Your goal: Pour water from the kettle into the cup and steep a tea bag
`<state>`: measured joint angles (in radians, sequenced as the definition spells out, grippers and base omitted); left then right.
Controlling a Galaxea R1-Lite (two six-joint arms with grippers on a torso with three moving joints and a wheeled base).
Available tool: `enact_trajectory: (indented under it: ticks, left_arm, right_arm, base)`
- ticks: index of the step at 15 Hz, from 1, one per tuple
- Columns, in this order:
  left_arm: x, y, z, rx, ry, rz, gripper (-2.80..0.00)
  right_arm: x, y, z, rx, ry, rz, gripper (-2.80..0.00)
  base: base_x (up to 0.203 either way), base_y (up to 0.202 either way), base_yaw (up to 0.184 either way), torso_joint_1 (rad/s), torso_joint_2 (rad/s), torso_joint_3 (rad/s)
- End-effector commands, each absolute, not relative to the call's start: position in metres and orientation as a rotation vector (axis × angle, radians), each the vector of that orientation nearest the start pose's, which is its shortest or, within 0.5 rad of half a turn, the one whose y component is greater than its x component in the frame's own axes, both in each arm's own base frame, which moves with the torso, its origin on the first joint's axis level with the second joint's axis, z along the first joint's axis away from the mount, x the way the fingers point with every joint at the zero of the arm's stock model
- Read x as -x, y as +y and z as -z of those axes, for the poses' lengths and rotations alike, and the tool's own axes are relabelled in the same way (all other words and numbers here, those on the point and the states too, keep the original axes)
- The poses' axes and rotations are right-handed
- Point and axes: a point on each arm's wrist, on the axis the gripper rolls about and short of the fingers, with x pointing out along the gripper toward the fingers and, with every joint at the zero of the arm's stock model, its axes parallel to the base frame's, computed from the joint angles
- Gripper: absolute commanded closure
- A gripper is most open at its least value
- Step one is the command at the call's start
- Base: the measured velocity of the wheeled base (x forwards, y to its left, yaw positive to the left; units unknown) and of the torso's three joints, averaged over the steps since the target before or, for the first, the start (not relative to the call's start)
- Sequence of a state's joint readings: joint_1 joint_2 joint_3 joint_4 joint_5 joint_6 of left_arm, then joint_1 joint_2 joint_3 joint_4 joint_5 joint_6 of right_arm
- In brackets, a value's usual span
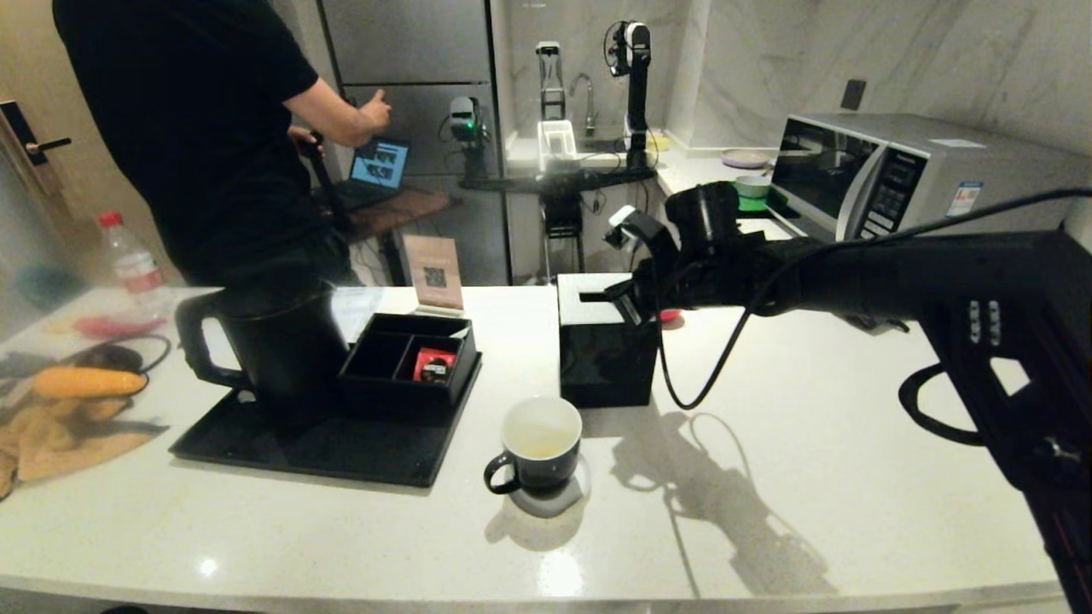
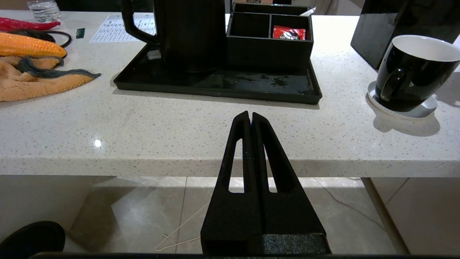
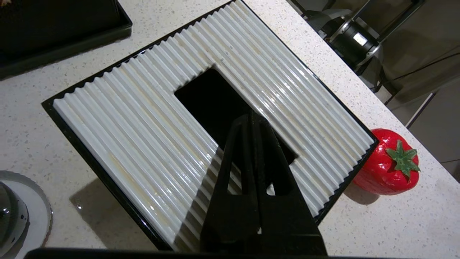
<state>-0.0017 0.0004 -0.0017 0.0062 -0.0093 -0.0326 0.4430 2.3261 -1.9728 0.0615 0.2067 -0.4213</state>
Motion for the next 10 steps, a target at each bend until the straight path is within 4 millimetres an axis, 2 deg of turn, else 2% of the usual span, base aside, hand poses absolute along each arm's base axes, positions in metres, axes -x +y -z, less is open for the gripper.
enact_trajectory:
  ticks: [1,7,10]
  left_arm:
    - [0.023,0.0,-0.075,0.034,0.005,0.011,0.0]
    - [0.023,0.0,-0.075,0.033,0.005,0.011,0.0]
    - [0.023,0.0,-0.075,0.034,0.005,0.011,0.0]
  right_arm:
    - [-0.437,0.213,-0.194,0.451,0.264,-0.719,0.0]
    - [-0.429,0.207,-0.219,0.441,0.215,-0.706,0.0]
    - [-0.421,0.2,-0.239,0.397,0.186,-0.687,0.0]
  base:
    - [0.0,0.0,0.0,0.0,0.0,0.0]
    - [0.0,0.0,0.0,0.0,0.0,0.0]
    - [0.0,0.0,0.0,0.0,0.0,0.0]
